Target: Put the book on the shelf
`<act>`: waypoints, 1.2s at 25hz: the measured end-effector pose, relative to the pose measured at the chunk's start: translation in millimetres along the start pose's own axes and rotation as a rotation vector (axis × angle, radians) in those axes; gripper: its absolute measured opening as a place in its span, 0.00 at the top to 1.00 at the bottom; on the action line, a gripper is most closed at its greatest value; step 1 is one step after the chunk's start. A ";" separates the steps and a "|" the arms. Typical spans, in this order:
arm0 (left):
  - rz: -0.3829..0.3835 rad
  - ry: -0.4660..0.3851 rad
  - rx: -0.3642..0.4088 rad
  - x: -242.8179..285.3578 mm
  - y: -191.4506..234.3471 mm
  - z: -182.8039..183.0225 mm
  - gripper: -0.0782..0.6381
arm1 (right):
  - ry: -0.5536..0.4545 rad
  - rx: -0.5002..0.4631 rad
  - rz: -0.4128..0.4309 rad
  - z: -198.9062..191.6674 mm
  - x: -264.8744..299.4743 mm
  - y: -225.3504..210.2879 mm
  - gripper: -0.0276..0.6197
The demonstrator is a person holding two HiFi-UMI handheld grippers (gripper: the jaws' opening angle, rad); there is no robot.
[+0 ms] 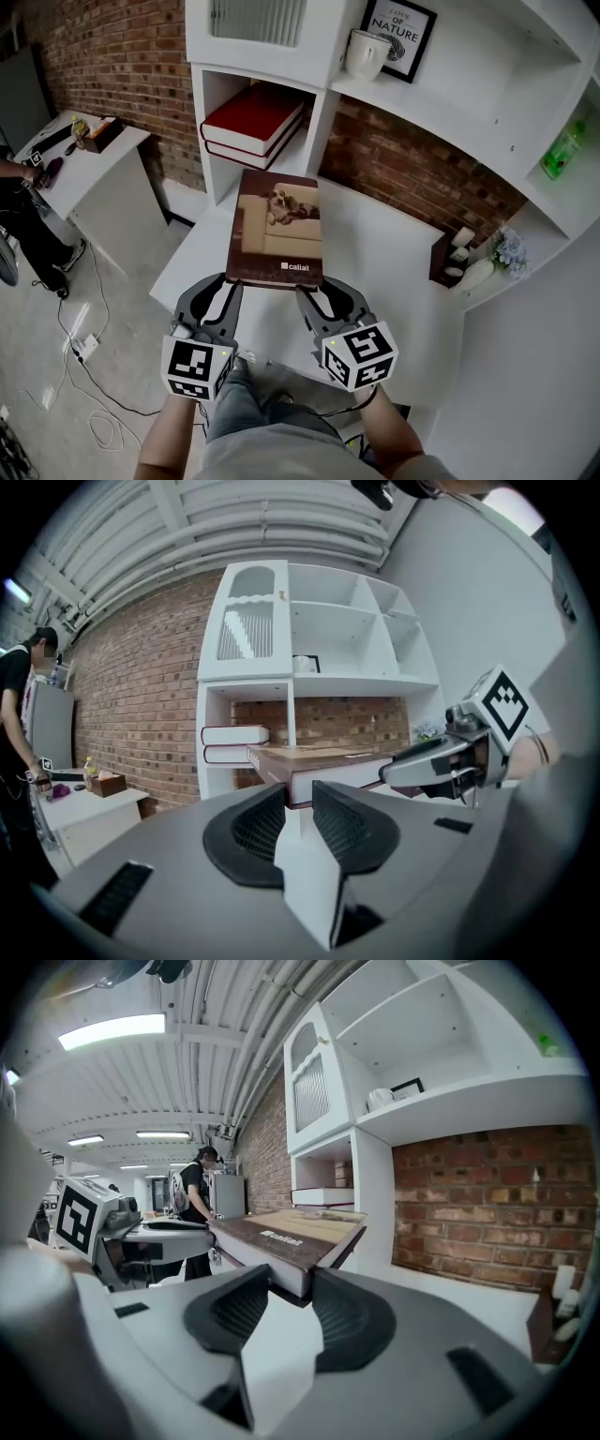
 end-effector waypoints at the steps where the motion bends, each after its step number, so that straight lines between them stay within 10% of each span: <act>1: 0.010 -0.004 -0.004 -2.5 2.6 1.1 0.75 | -0.002 -0.003 0.008 2.3 1.6 2.4 0.73; 30: 0.154 -0.150 0.001 -36.6 60.6 64.9 0.76 | -0.094 -0.063 0.114 85.8 33.4 41.3 0.73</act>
Point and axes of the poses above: the fingertips, and each gripper's own axes: x forward along the fingers, y to its left, z out of its top, the point moved 4 cm from there along -x, backward along the fingers
